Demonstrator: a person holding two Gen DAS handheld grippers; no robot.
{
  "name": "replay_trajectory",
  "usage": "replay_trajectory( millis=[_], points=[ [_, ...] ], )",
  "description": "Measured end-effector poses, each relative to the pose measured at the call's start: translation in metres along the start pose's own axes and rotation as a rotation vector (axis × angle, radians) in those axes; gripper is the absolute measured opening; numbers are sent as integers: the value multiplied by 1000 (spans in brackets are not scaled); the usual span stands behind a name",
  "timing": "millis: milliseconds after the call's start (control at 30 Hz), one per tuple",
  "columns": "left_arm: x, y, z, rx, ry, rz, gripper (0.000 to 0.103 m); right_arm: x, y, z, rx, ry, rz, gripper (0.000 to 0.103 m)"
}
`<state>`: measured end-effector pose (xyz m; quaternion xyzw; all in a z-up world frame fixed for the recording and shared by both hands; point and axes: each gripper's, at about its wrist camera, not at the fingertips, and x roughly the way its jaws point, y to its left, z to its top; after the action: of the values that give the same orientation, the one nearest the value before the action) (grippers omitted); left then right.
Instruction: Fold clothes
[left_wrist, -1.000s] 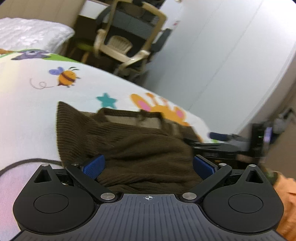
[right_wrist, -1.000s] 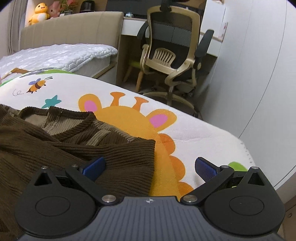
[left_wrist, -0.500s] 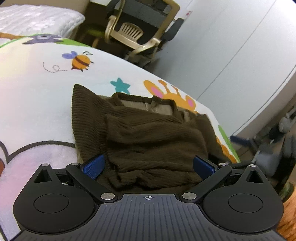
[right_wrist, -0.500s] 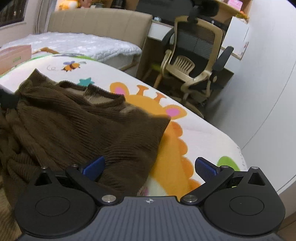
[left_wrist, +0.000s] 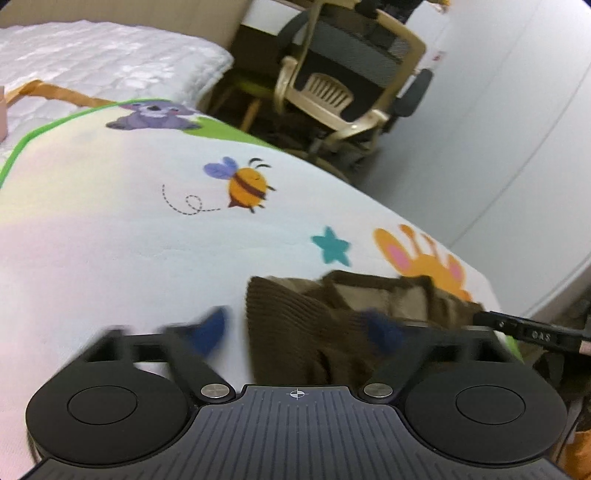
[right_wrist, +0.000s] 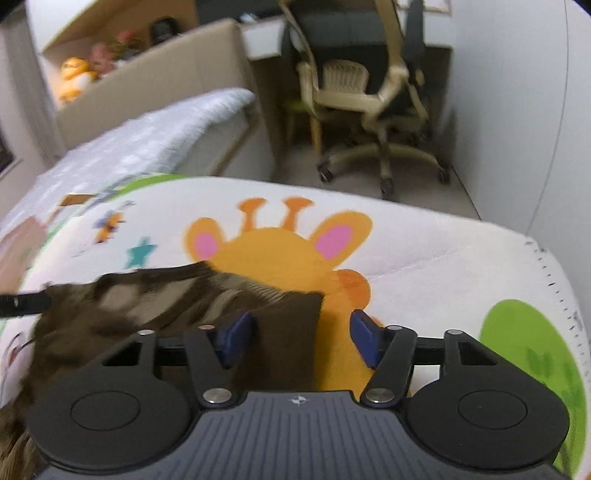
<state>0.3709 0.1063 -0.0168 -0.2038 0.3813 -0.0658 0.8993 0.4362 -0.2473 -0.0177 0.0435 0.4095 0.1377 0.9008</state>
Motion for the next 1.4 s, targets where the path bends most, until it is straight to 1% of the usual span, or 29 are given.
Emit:
replay_trajectory(
  millis=[33,67,133,167,200,233,267,300,333,433,500,567,667,767,867,900,933,967,1000,1033,1067,1100,1133,1167,1233,1300,1400],
  points=[
    [5,2,-2,-10,2,-5,68,6,1,1,7,3,4,59],
    [11,2,-4,-17,10,-13,68,9,4,1,11,1,13,55],
    [16,-3,-7,13,-10,-15,70,13,12,2,5,16,66,39],
    [18,-5,-7,20,-15,-16,69,15,20,1,-20,22,74,35],
    [20,-7,-7,23,-14,-25,59,17,27,0,-52,24,71,33],
    [23,-8,-6,26,-13,-34,38,19,35,-2,-85,27,68,27],
    [22,-9,-6,32,-15,-30,29,18,41,-4,-118,26,51,22],
    [21,-9,-7,38,-16,-25,18,14,42,-5,-123,28,55,17],
    [19,-9,-7,43,-18,-22,13,4,40,-6,-112,15,70,16],
    [-16,-16,-9,77,-59,-74,11,-46,33,-7,-102,-63,121,15],
    [-49,-23,-14,97,-82,-129,11,-92,31,-15,-114,-125,158,15],
    [-86,-31,-26,132,-101,-193,11,-136,37,-35,-153,-172,171,15],
    [-132,-43,-55,217,-121,-224,12,-186,43,-77,-225,-200,163,15],
    [-155,-45,-93,284,-91,-218,16,-209,47,-125,-309,-199,115,16],
    [-167,-47,-130,349,-39,-193,25,-214,45,-168,-358,-166,38,17],
    [-171,-47,-141,366,-19,-185,34,-215,42,-181,-360,-147,8,18],
    [-174,-48,-153,383,0,-177,48,-215,40,-191,-356,-129,-8,23],
    [-179,-48,-162,397,15,-177,54,-217,36,-198,-341,-120,-15,26],
    [-184,-49,-168,409,24,-183,59,-221,32,-205,-323,-113,-20,35],
    [-189,-49,-175,420,33,-189,63,-226,27,-210,-305,-113,-15,48],
    [-195,-50,-182,432,42,-196,66,-234,24,-211,-289,-128,2,54],
    [-200,-50,-184,434,40,-207,76,-242,21,-212,-273,-148,21,63],
    [-205,-49,-182,423,29,-224,83,-248,19,-210,-254,-167,40,67],
    [-209,-48,-180,412,17,-242,85,-253,17,-206,-232,-186,59,68],
    [-211,-42,-169,347,-9,-266,90,-262,14,-197,-189,-225,98,70],
    [-200,-35,-155,249,-12,-273,91,-245,15,-184,-153,-219,120,70],
    [-167,-27,-141,96,31,-260,90,-213,18,-163,-101,-200,149,70]
  ],
)
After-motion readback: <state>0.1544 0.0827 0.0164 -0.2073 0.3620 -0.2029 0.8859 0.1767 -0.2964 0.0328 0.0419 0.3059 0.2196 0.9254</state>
